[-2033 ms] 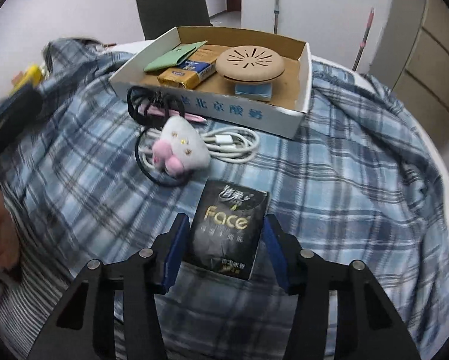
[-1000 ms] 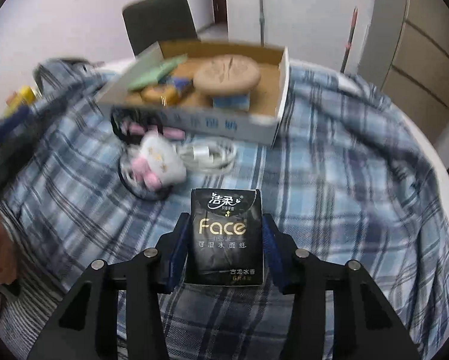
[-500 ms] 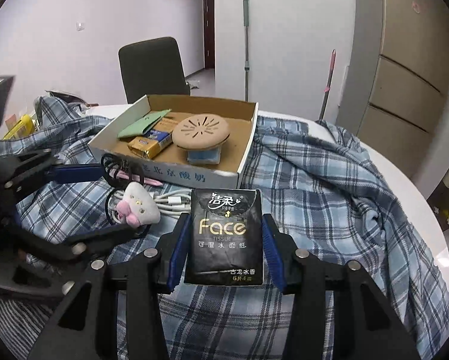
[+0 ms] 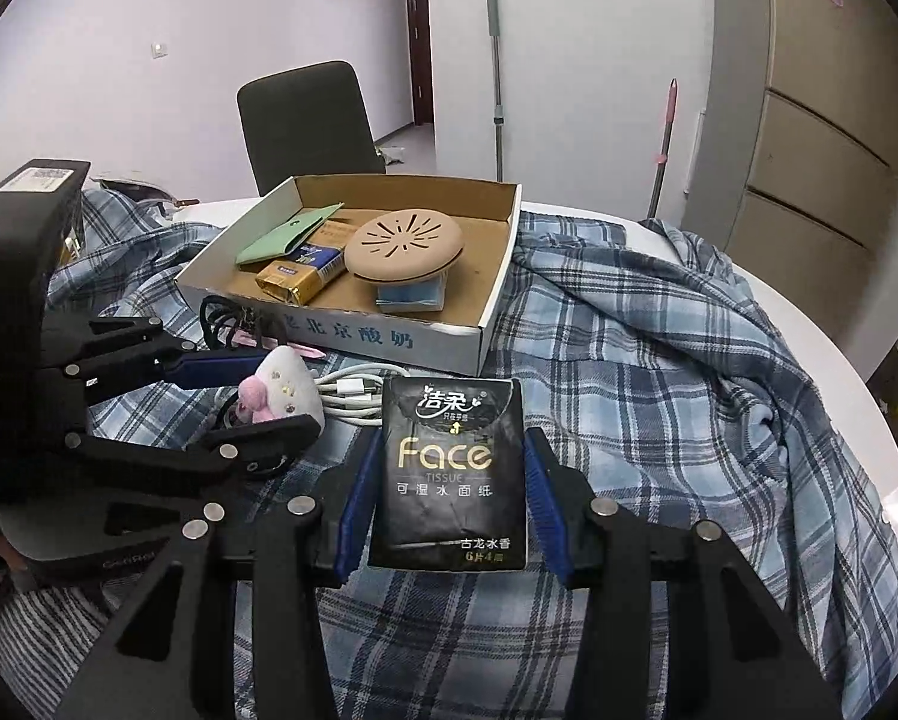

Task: Organize soft objects
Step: 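Grasp the white plush toy with the left gripper while the right gripper holds the tissue pack, then carry the tissue pack and plush toy over the box and open both grippers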

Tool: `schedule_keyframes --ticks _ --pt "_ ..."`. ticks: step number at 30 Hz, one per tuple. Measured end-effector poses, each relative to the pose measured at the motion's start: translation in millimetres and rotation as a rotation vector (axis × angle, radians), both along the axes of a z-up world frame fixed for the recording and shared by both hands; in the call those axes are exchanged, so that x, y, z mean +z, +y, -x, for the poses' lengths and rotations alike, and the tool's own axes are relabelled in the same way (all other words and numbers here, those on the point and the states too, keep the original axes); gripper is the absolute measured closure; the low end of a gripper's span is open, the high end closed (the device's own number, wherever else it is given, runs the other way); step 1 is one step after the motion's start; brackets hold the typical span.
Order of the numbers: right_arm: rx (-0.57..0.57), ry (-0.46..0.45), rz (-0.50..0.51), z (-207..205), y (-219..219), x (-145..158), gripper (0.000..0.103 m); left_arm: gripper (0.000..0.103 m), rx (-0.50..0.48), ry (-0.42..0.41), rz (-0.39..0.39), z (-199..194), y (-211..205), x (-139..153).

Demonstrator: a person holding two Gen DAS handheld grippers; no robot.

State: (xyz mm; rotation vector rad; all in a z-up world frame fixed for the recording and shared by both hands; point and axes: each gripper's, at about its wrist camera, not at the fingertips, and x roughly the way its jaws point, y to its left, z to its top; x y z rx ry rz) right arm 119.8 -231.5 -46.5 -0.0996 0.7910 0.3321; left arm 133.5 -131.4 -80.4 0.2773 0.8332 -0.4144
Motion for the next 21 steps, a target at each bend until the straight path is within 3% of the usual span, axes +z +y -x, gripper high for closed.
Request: schedule_keyframes --ticks 4,8,14,21 --pt "-0.004 -0.008 -0.001 0 -1 1 0.058 0.067 -0.01 -0.034 0.003 6 -1 5" --pt "-0.011 -0.044 -0.015 6 -4 5 0.058 0.067 -0.016 -0.139 0.081 21 9 22" --pt "0.012 -0.179 -0.047 26 -4 22 0.058 0.067 -0.021 -0.329 0.198 53 26 47" --pt "0.058 -0.333 -0.085 49 -1 39 0.058 0.067 -0.014 -0.506 0.246 82 37 68"
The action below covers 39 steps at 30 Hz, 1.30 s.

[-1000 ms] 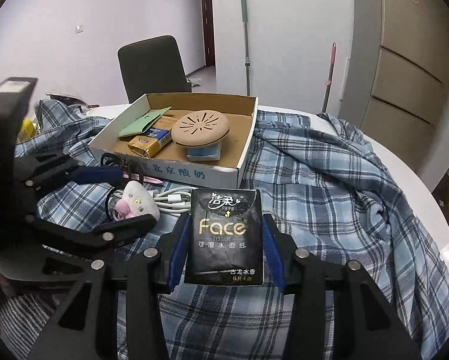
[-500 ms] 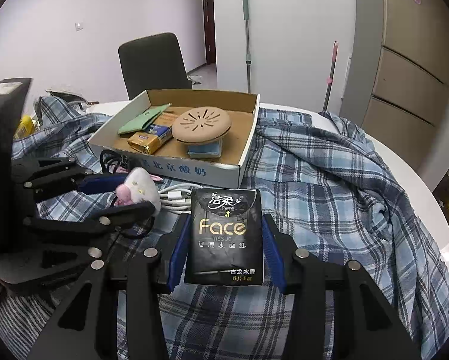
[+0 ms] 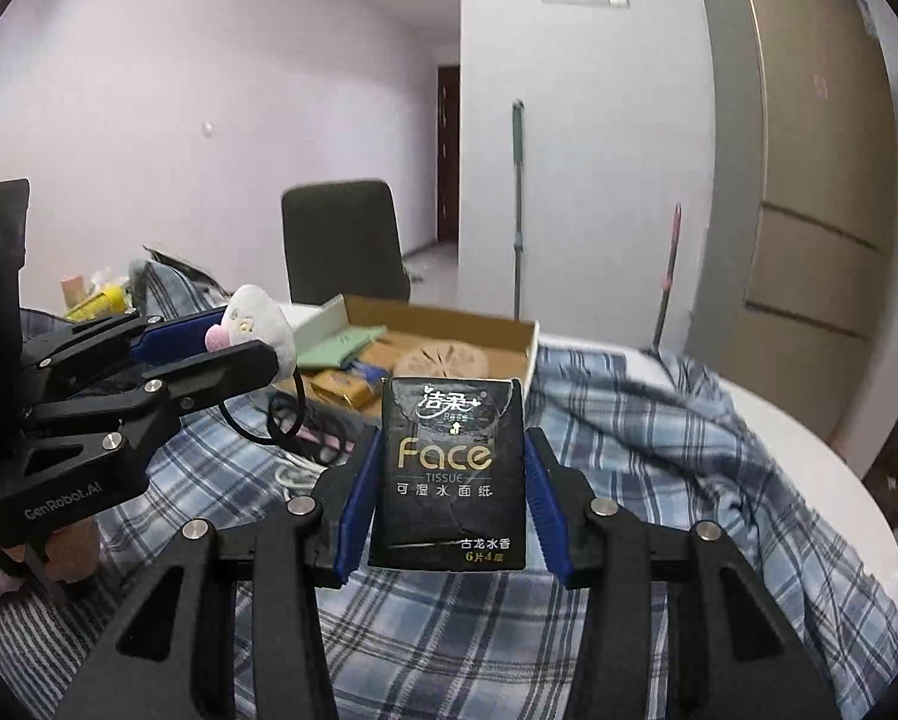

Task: Organize soft objects
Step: 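Carry the tissue pack and plush toy over the box and open both grippers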

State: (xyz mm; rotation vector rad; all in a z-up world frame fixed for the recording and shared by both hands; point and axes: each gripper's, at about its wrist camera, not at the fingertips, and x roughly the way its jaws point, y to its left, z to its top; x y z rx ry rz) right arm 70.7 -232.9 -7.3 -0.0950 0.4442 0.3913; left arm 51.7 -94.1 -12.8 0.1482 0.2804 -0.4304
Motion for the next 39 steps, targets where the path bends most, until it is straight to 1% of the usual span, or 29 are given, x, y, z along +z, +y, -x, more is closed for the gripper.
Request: schedule_keyframes --ticks 2,5,9,11,13,17,19,21,23,26,31,35,39 --pt "0.007 -0.025 -0.004 3 1 2 0.058 0.067 -0.013 -0.037 0.017 7 3 6" --pt "0.015 -0.068 -0.024 9 0 7 0.058 0.067 0.015 -0.093 0.046 17 10 16" --pt "0.01 -0.125 -0.07 14 -5 17 0.058 0.067 0.041 -0.131 0.087 26 22 31" --pt "0.004 -0.152 -0.082 13 -4 25 0.058 0.067 0.051 -0.163 0.087 31 25 41" --pt "0.003 -0.175 -0.064 10 3 34 0.058 0.067 0.066 -0.193 0.087 31 28 51" --pt "-0.001 -0.222 -0.083 -9 17 59 0.058 0.067 0.113 -0.238 0.129 19 37 75" --pt "-0.017 -0.276 -0.089 -22 25 70 0.058 0.067 0.144 -0.269 0.152 8 43 84" --pt "-0.037 -0.333 -0.094 -37 32 78 0.058 0.067 0.171 -0.292 0.161 -6 46 87" --pt "-0.041 -0.354 -0.1 -52 38 79 0.058 0.067 0.197 -0.302 0.17 -23 51 87" --pt "-0.045 -0.361 -0.112 -82 46 72 0.058 0.067 0.231 -0.297 0.179 -50 57 79" --pt "-0.067 -0.29 -0.134 -127 49 48 0.057 0.067 0.258 -0.238 0.19 -94 69 56" --pt "-0.057 -0.253 -0.115 -139 51 24 0.057 0.067 0.27 -0.164 0.191 -119 79 34" --pt "-0.042 -0.2 -0.09 -145 50 5 0.057 0.067 0.272 -0.116 0.17 -132 81 16"
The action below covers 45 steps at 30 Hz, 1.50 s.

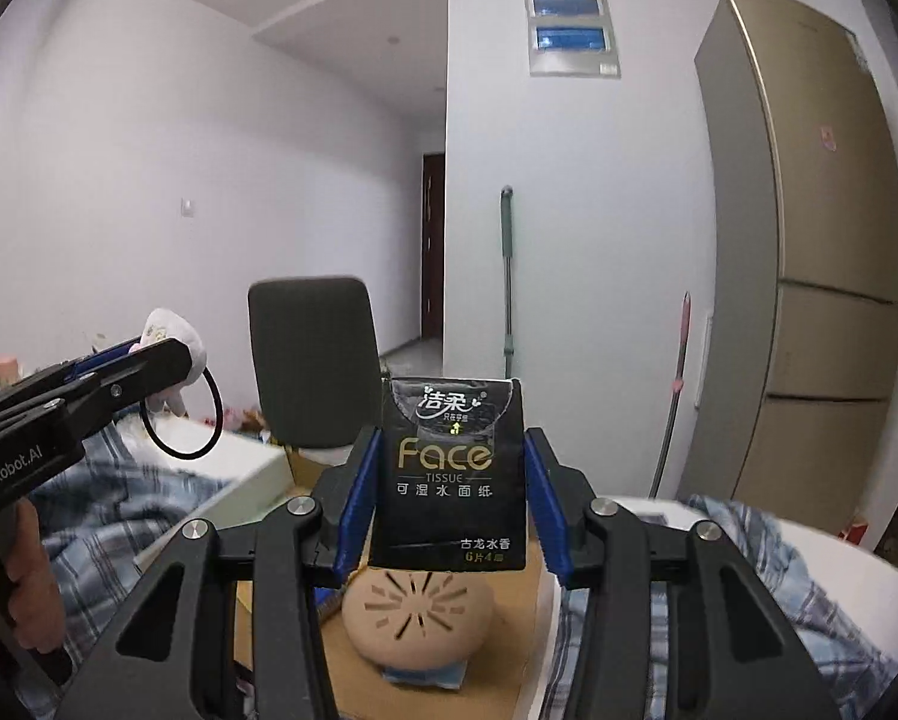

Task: Organize soft objects
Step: 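Carry the tissue pack and plush toy over the box and open both grippers, then lift both tools back from the box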

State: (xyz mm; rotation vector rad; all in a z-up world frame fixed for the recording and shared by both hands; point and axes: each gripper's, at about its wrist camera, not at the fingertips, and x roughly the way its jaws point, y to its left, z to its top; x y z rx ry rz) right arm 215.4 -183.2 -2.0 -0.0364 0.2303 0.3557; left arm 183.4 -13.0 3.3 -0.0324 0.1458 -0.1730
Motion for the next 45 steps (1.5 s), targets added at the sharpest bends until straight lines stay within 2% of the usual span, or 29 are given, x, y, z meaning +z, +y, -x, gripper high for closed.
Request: schedule_keyframes --ticks 3,14,21,22,23,24,25,26,31,37,45 --pt "0.01 0.049 -0.012 -6 -1 -10 0.057 0.067 -0.019 0.04 0.003 -8 3 -8" --pt "0.037 0.055 0.019 -5 2 -20 0.057 0.067 -0.013 0.07 -0.042 -11 -8 -32" --pt "0.057 0.075 0.031 -10 4 -22 0.057 0.067 -0.015 0.12 -0.012 -21 -3 -36" --pt "0.058 0.077 0.03 -10 4 -22 0.057 0.066 -0.015 0.12 -0.015 -22 -4 -36" --pt "0.058 0.078 0.028 -10 3 -22 0.056 0.055 -0.015 0.121 -0.017 -22 -4 -36" --pt "0.057 0.079 0.027 -11 3 -22 0.053 0.048 -0.012 0.125 -0.02 -23 -5 -36" --pt "0.053 0.079 0.026 -11 2 -21 0.042 0.032 -0.01 0.126 -0.019 -24 -4 -35" --pt "0.049 0.076 0.024 -10 2 -21 0.029 0.022 -0.004 0.124 -0.013 -25 -4 -34" --pt "0.04 0.074 0.016 -10 1 -20 0.026 0.022 0.025 0.12 0.02 -24 3 -34" --pt "0.035 0.067 0.01 -10 0 -20 0.026 0.022 0.027 0.106 0.019 -19 3 -33" --pt "0.007 -0.002 -0.058 2 -15 14 0.026 0.022 0.045 -0.004 -0.026 3 -1 -5"
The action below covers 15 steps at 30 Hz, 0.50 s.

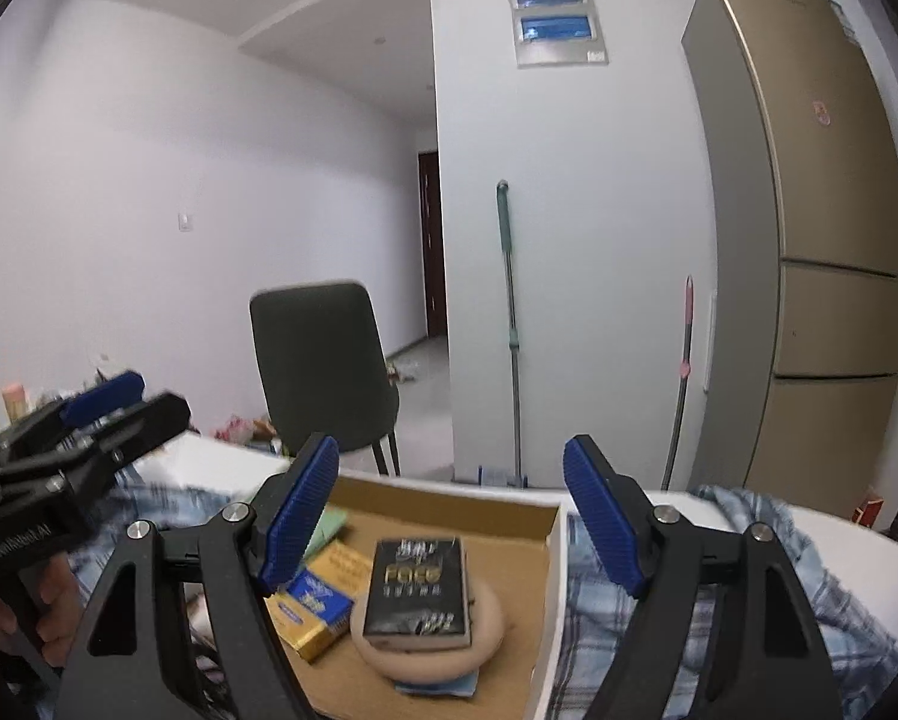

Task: Organize soft objects
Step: 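Lift both tools back from the box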

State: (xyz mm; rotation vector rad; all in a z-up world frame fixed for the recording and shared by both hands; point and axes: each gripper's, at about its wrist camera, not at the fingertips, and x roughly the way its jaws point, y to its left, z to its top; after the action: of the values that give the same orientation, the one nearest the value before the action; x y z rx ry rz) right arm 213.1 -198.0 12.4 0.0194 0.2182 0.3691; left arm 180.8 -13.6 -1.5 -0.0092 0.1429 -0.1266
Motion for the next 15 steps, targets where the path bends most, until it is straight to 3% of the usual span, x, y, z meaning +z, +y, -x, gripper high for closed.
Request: schedule_keyframes --ticks 3,7,13,15 --pt "-0.007 -0.043 0.002 10 -4 18 0.026 0.022 -0.018 -0.006 0.04 9 3 15" --pt "-0.004 -0.073 0.0 27 -7 43 0.026 0.022 -0.022 -0.061 0.027 29 -1 45" --pt "0.017 -0.111 -0.049 68 -12 76 0.021 0.012 -0.066 -0.17 0.057 79 -5 86" --pt "0.028 -0.126 -0.065 84 -13 82 0.013 0.0 -0.071 -0.197 0.056 96 -7 95"
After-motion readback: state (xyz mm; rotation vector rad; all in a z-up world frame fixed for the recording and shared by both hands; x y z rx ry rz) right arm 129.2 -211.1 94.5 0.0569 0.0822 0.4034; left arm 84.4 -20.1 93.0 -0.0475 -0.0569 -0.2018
